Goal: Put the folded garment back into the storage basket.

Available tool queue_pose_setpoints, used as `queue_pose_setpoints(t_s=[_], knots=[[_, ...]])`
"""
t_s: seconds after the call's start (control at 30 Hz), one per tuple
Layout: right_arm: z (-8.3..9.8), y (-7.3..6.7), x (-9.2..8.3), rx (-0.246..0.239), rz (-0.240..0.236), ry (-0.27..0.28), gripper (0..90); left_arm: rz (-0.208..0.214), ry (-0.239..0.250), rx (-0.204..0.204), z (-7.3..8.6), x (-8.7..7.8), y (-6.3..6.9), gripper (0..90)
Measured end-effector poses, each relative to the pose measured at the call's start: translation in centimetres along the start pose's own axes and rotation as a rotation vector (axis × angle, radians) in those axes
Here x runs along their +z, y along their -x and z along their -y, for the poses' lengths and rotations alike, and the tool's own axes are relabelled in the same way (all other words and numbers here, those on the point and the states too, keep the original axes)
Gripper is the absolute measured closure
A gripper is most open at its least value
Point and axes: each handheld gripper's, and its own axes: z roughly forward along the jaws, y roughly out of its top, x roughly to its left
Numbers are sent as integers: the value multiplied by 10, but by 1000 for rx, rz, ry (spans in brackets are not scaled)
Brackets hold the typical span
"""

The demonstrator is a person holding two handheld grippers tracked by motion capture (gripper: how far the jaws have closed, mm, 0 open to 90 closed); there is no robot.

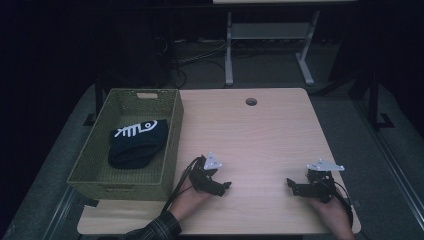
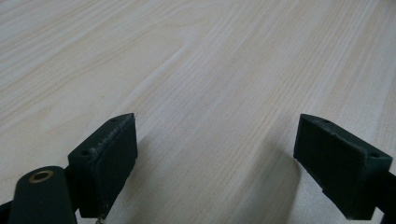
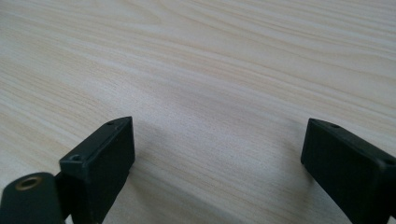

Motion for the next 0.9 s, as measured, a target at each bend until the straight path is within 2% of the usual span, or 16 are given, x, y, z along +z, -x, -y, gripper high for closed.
queue_pose_setpoints(t_s=[0.13,0.9], knots=[[0,0,0,0,0,0,94,-10,3,13,1,0,0,129],[0,0,0,0,0,0,93,-10,2,13,1,1,0,129]])
